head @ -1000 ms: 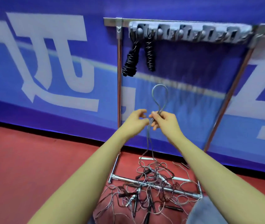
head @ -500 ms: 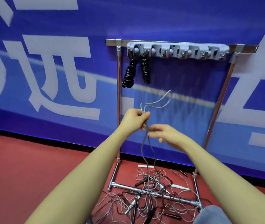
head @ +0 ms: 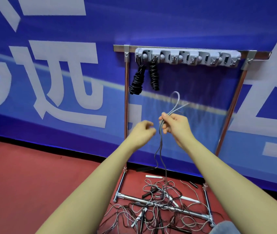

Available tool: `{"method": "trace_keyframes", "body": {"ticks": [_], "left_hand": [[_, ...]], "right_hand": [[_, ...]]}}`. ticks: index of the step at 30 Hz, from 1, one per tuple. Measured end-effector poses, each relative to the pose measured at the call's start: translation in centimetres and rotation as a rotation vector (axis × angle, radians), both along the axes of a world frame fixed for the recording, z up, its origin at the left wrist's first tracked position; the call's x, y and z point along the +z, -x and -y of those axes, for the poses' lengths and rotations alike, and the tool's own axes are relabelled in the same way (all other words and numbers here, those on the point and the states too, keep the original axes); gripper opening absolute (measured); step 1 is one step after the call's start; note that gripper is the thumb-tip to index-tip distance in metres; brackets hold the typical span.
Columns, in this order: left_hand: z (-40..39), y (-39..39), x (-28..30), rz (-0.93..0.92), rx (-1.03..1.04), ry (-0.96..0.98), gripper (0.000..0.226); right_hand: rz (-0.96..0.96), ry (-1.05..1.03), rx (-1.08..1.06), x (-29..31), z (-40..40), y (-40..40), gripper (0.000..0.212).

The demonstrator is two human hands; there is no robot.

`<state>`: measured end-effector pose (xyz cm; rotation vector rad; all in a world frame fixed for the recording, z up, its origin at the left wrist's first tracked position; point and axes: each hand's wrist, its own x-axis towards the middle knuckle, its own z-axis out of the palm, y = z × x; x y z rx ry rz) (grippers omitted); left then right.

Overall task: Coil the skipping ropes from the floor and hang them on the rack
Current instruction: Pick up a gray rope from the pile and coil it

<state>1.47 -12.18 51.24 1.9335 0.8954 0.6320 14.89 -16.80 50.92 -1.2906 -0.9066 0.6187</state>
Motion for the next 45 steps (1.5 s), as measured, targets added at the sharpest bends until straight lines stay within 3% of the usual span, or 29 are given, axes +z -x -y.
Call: {"method": "trace_keyframes", "body": {"ticks": [2,7,12,15,17,19,22,25,28,30,33,35,38,41,45], "left_hand": [[0.0,-0.1,-1.7,-0.120,-0.105,-0.050,0.042],[-0.6,-0.7,-1.8,-0.022,-0.137,-0.149,0.016],[-0.8,-1.6,-2.0,-0.028,-0.137,-0.230,0.020],[-1.1,-2.0,-2.2,0.126,0.058,-0.190,0.025],[-1.4,-2.3,-1.6,0.168,0.122,-0.169,0.030],[-1.6,-2.5,-0.7,0.179,0.102,-0.156,0.035],[-1.7,-2.9,0.5,0.216,0.087,-0.141,0.035],[-2.5,-2.8,0.7,0.275,0.142,-0.113,0.035],[-3.0,-2.3,0.4,0.321,0.167,-0.058,0.033],[-2.8,-2.2,0.5,0.379,0.150,0.006,0.032],[-2.4,-2.0,0.3,0.435,0.133,0.178,0.030],[-1.8,-1.6,-1.1,0.332,0.087,0.211,0.019],[-0.7,-0.7,-4.9,0.113,-0.100,0.148,0.027],[0.0,-0.5,-7.0,0.073,-0.276,0.121,0.039],[0.1,-1.7,-6.7,0.075,-0.187,-0.062,0.010]], "right_hand": [[-0.072,-0.029,0.032,1.0,-0.4,-0.2,0.026],[-0.201,-0.053,0.079,1.8,-0.5,-0.4,0.025],[-0.317,-0.073,0.093,1.0,0.0,-1.4,0.024],[-0.117,0.150,0.144,-0.5,0.7,-1.8,0.017],[0.220,0.412,0.205,-2.4,1.5,-1.6,0.033],[0.455,0.557,0.327,-4.3,2.2,-1.3,0.032],[0.443,0.515,0.365,-5.5,2.8,-0.9,0.019],[0.367,0.487,0.396,-5.0,2.7,-0.7,0.029],[0.498,0.474,0.400,-4.5,2.4,-0.5,0.019],[0.559,0.426,0.327,-4.6,1.9,-0.3,0.024],[0.387,0.262,0.150,-4.4,1.0,0.1,0.029],[0.279,0.163,0.064,-3.9,0.5,0.1,0.028],[0.168,0.073,0.005,-2.9,-0.2,-0.3,0.029],[0.038,-0.007,-0.042,-1.7,-0.8,-1.2,0.030],[-0.043,-0.048,-0.087,-0.2,-0.8,-2.3,0.029]]}}
